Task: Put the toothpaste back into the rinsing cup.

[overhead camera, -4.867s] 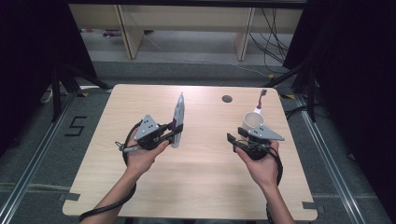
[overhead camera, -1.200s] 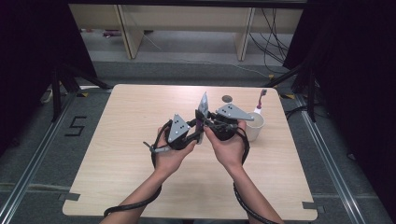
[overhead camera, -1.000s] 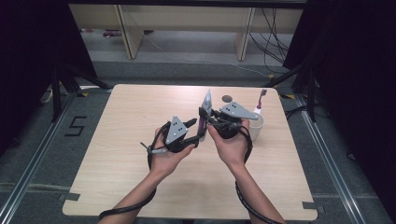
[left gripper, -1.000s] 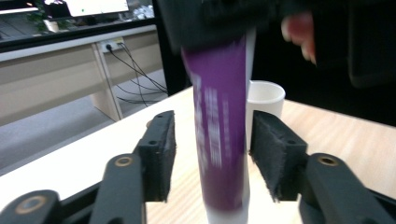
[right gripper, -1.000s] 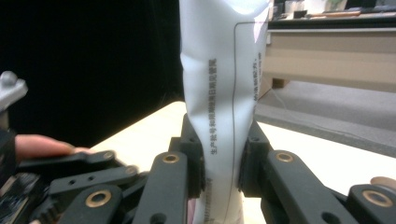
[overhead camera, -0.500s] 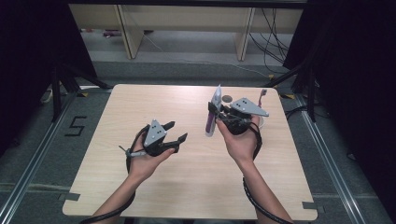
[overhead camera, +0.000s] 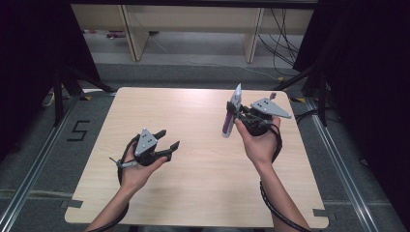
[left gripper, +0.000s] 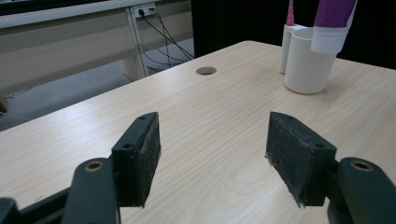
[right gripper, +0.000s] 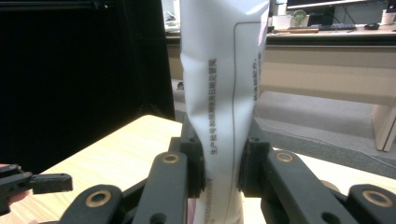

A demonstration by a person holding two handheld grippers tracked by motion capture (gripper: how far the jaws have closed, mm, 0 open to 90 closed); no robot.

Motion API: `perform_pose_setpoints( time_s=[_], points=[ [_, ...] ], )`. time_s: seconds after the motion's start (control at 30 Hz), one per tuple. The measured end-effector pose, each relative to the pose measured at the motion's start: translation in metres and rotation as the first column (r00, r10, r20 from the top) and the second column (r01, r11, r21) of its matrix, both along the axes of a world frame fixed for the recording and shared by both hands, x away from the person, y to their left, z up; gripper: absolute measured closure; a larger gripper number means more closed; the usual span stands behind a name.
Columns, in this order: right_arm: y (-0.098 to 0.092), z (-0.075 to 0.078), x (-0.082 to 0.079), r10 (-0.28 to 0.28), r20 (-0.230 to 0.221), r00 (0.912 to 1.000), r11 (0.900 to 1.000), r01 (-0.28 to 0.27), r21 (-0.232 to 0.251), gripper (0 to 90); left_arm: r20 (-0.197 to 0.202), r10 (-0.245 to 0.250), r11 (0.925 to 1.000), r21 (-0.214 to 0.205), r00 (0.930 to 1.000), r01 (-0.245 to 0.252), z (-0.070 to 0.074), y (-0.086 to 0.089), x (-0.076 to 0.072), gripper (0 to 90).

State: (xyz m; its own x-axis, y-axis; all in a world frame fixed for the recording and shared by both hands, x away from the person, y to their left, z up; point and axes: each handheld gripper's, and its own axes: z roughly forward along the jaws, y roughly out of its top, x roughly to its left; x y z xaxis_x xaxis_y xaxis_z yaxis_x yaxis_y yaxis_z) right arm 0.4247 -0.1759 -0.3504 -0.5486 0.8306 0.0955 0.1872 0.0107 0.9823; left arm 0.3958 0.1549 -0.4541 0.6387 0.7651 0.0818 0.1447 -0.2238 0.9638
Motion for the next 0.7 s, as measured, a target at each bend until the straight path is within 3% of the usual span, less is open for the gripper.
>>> perform_pose_setpoints(
  time_s=[0.1,0.37,0.5,0.7],
  points=[
    [-0.004,0.003,-0.002,-0.023,-0.014,0.9997,0.9997,0.023,0.011,76.5,-0.004,0.008,1.0000,0.000,1.0000,-0.008,-0.004,0.005,-0.004,35.2],
    [-0.025,0.010,0.002,-0.069,0.019,0.9974,0.9975,0.069,-0.010,76.4,0.001,0.036,0.9991,-0.024,0.9994,-0.036,-0.018,0.022,-0.012,32.6],
    [-0.034,0.013,0.002,-0.100,0.004,0.9950,0.9950,0.100,0.003,76.4,0.014,0.064,0.9966,-0.053,0.9979,-0.063,-0.025,0.032,-0.017,31.6],
    [-0.045,0.014,0.005,-0.121,0.022,0.9924,0.9925,0.121,-0.018,76.3,0.024,0.110,0.9910,-0.080,0.9936,-0.108,-0.032,0.046,-0.024,31.7]
  ],
)
